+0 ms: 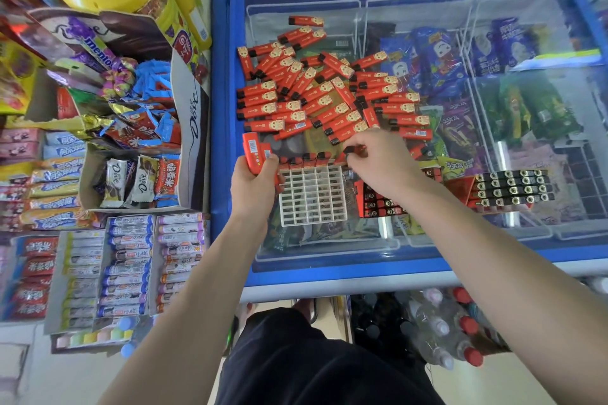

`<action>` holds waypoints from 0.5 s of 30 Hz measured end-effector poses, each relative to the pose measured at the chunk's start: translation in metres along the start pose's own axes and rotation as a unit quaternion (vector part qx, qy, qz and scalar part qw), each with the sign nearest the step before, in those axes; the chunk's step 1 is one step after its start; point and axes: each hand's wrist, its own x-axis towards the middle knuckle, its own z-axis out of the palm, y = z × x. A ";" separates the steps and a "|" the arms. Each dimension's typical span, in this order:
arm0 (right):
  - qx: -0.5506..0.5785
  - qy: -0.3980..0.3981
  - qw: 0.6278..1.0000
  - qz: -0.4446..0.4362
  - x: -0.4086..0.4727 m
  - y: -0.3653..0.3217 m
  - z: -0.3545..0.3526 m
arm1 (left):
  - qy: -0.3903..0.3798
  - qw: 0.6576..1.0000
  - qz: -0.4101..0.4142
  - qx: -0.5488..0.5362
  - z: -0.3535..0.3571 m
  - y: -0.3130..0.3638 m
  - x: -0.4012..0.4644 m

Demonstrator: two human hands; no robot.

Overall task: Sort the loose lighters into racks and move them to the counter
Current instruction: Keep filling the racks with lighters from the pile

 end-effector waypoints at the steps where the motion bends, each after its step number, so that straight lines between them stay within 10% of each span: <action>1: -0.011 -0.006 1.000 -0.008 0.002 0.000 0.004 | -0.002 1.000 0.003 0.011 0.001 -0.001 0.000; 15: -0.085 -0.050 0.995 -0.028 0.016 0.002 0.024 | -0.030 0.996 -0.053 -0.069 0.001 -0.008 0.003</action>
